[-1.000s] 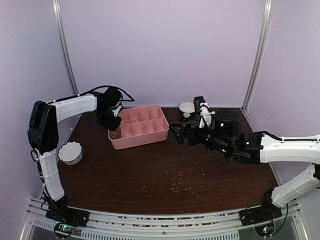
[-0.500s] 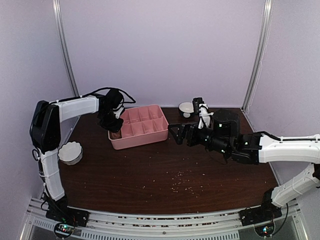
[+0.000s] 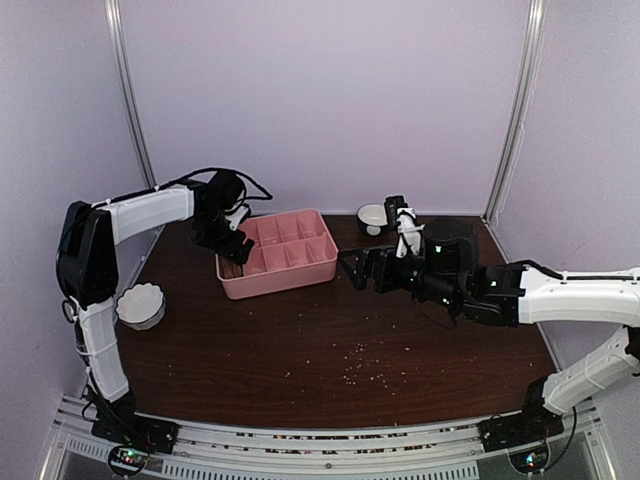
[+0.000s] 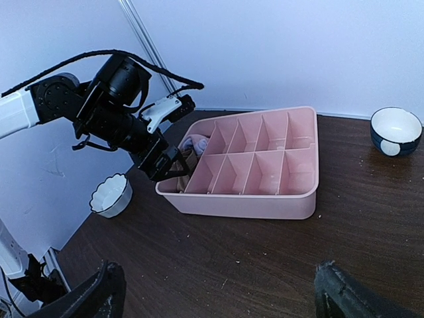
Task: Roll the socks
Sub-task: Place the sock in the storage box, then reset both arms
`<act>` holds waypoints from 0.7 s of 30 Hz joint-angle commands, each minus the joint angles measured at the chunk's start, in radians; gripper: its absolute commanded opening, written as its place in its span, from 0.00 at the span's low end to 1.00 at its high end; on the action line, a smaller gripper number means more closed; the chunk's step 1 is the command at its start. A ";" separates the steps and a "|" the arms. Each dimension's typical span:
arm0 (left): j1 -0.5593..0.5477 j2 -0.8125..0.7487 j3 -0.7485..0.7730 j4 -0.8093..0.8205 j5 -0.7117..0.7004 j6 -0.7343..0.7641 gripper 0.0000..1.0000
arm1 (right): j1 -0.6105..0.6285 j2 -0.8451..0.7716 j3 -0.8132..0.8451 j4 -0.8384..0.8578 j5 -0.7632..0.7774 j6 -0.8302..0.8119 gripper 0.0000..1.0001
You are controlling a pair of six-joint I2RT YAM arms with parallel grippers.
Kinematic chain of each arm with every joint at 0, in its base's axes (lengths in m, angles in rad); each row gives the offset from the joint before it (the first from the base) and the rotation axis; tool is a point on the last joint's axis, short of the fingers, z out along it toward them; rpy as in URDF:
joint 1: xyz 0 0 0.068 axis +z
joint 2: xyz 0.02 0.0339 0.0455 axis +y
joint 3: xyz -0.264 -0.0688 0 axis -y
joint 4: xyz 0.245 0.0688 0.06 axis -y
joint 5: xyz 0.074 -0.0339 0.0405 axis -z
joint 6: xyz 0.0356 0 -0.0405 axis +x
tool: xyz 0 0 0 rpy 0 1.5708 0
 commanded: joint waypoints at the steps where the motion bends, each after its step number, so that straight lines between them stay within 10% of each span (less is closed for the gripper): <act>1: 0.001 -0.094 0.037 -0.035 0.009 0.042 0.98 | -0.011 -0.032 0.048 -0.056 0.051 -0.018 1.00; 8: 0.037 -0.313 0.029 -0.081 0.030 0.166 0.98 | -0.053 -0.075 0.072 -0.192 0.135 -0.037 1.00; 15: 0.324 -0.741 -0.590 0.562 0.252 0.267 0.98 | -0.225 -0.141 0.065 -0.415 0.312 -0.058 1.00; 21: 0.466 -0.726 -0.912 0.868 0.310 0.284 0.98 | -0.434 -0.161 -0.028 -0.471 0.339 -0.031 1.00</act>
